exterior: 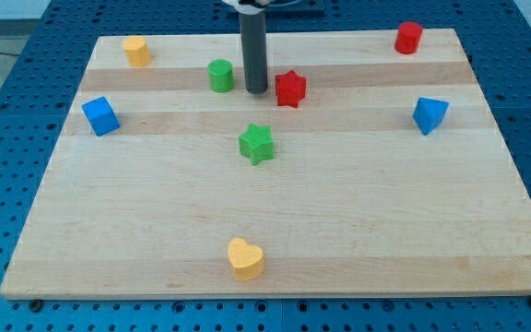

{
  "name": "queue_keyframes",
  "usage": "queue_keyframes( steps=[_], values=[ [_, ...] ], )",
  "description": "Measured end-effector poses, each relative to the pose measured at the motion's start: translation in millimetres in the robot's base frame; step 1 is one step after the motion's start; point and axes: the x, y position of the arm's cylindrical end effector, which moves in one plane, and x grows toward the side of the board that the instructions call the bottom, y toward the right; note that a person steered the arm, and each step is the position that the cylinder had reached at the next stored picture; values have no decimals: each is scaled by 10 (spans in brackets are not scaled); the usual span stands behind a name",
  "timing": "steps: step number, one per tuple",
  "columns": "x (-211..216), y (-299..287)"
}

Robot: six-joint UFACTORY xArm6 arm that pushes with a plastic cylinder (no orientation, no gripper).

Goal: Move the blue triangle below the red star

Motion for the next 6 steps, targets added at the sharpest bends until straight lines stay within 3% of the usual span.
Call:
queue_keyframes(
  steps=[2, 3, 4, 5, 6],
  values=[
    [70, 1512],
    [-171, 1466],
    [-476, 2039],
    [183, 2584],
    [664, 2268]
  ],
)
